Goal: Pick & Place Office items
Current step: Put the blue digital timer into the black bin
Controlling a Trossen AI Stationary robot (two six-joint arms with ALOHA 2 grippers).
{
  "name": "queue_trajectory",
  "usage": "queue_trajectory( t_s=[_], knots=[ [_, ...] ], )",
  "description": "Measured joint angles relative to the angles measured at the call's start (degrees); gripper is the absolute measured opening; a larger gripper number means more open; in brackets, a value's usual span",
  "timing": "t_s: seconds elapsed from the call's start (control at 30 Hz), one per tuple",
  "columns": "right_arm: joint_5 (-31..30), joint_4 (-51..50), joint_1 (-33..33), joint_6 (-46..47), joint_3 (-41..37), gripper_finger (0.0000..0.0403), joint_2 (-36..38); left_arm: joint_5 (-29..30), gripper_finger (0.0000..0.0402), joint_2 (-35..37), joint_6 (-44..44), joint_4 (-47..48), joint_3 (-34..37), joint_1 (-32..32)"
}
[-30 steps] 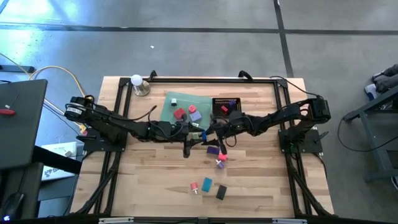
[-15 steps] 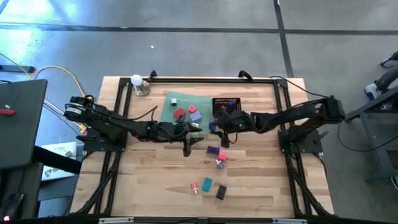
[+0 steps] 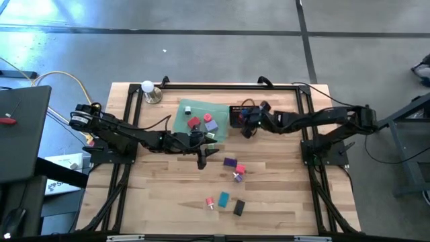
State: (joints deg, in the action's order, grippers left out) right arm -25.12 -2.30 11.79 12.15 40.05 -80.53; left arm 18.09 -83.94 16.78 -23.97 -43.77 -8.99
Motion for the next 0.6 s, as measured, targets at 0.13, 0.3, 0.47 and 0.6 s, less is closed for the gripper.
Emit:
queue_trajectory(
  t_s=[0.13,0.3,0.47,0.6],
  knots=[
    [1.48,-2.44,2.63,2.99,0.00,0.0142,-0.02,-0.02,0.0186,0.00,0.00,0.07,0.00,0.00],
    [4.64,-2.40,4.32,3.74,-0.07,0.0142,-1.61,-0.04,0.0186,0.00,0.00,0.72,0.00,0.00],
    [4.07,-1.61,5.70,6.07,-0.04,0.0152,-4.13,-0.22,0.0186,0.00,0.33,1.49,0.00,0.00],
    [4.57,0.16,6.26,6.34,0.02,0.0155,-5.18,-0.22,0.0186,0.00,0.44,1.95,0.00,0.00]
  ],
)
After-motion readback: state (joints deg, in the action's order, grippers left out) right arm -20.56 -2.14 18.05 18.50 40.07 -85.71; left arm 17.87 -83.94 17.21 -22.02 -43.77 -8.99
